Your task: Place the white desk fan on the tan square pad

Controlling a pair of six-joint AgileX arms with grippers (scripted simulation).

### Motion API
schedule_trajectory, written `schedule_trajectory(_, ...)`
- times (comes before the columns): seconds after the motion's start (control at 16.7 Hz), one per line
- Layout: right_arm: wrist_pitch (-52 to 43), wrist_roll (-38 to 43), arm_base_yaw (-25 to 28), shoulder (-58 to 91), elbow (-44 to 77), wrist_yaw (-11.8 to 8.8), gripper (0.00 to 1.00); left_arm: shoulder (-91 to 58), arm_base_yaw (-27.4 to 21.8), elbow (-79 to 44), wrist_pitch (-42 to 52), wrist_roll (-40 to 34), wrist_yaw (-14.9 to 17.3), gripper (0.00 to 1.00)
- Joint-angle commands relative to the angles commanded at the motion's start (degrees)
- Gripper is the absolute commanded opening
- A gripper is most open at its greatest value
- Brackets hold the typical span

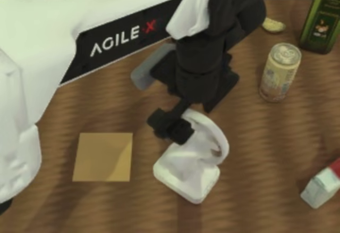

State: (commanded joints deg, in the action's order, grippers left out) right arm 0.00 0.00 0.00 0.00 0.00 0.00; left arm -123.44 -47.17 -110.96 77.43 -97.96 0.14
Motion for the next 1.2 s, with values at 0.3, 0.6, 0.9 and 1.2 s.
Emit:
schedule_trajectory(0.3,0.0,0.0,0.0,0.0,0.0,0.0,1.0,0.0,0.0,0.0,0.0,0.0,0.0,0.25)
schedule_trajectory(0.6,0.0,0.0,0.0,0.0,0.0,0.0,1.0,0.0,0.0,0.0,0.0,0.0,0.0,0.0)
schedule_trajectory(0.9,0.0,0.0,0.0,0.0,0.0,0.0,1.0,0.0,0.0,0.0,0.0,0.0,0.0,0.0)
schedule_trajectory(1.2,0.0,0.0,0.0,0.0,0.0,0.0,1.0,-0.2,0.11,-2.39,2.39,-0.02,0.01,0.0)
